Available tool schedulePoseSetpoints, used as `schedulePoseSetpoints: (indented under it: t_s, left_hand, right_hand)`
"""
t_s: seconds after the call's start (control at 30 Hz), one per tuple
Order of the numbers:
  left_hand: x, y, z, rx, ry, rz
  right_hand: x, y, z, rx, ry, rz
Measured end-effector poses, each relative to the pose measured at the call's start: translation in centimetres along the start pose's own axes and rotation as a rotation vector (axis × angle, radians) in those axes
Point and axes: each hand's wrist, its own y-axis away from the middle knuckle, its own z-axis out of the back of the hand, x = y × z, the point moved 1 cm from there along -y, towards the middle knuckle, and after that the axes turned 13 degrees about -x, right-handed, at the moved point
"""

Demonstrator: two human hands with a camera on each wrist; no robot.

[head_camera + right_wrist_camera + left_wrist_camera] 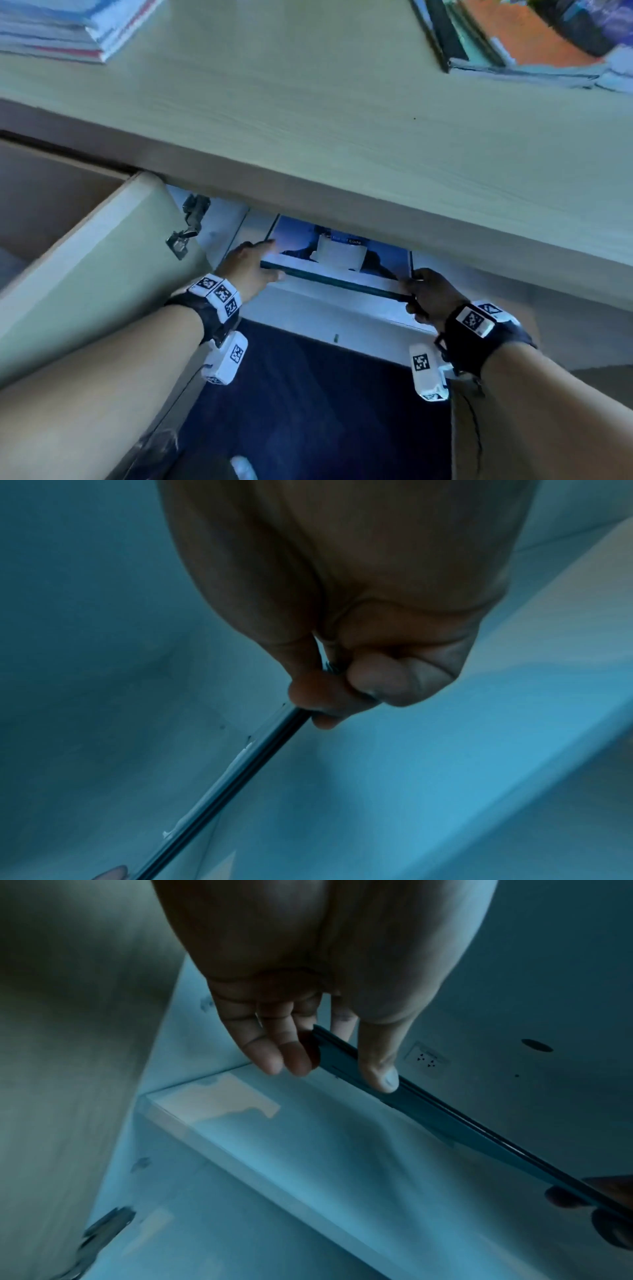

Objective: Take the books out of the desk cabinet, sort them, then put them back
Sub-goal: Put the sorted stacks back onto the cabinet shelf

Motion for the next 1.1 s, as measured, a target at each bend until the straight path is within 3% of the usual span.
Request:
schedulePoseSetpoints:
  t_s: [0.1,0.2,0.3,0.4,0.53,0.67,0.87,1.1]
  left_hand:
    - [1.0,-4.3,-3.6,-0.062,0.003,-0.016]
    - [2.7,-7.1,-7.1,-0.043,-0.165,0.024]
    - [4.0,-7.8,-9.3,0.007,-0.339,0.048]
    - [5.0,-8.7,-10.3,0.008,-0.365,0.029]
    - [5.8,-9.3,-10.8,-0.011,-0.416,-0.035]
    - [6.1,-8.7,-11.4,0.008,-0.490,-0.043]
    - [6.1,-8.5,-12.1,0.042,-0.534,-0.051]
    - [6.2,-8.8,-12.4,0.068,-0.514,-0.061]
  right_hand:
    - [0.1,-5.3,-1.7,-0.011,0.062,0.032]
    - [-1.2,-10.1,-3.9,-0.013,0.274,0.063]
    - [-2.3,-12.9,-5.2,-0.038,0.814,0.406]
    - [-2.2,-15.9,-6.1,0.018,1.023,0.561]
    - [-0.3,-18.5,-6.6,-0.032,1.062,0.717]
    - [1.5,-20.4,-8.5,-0.153,1.057,0.768]
    - [5.1,-23.8,-12.0,-0.255,1.042,0.710]
    - [9.6,-26.8,-15.2,-0.249,1.006,0.671]
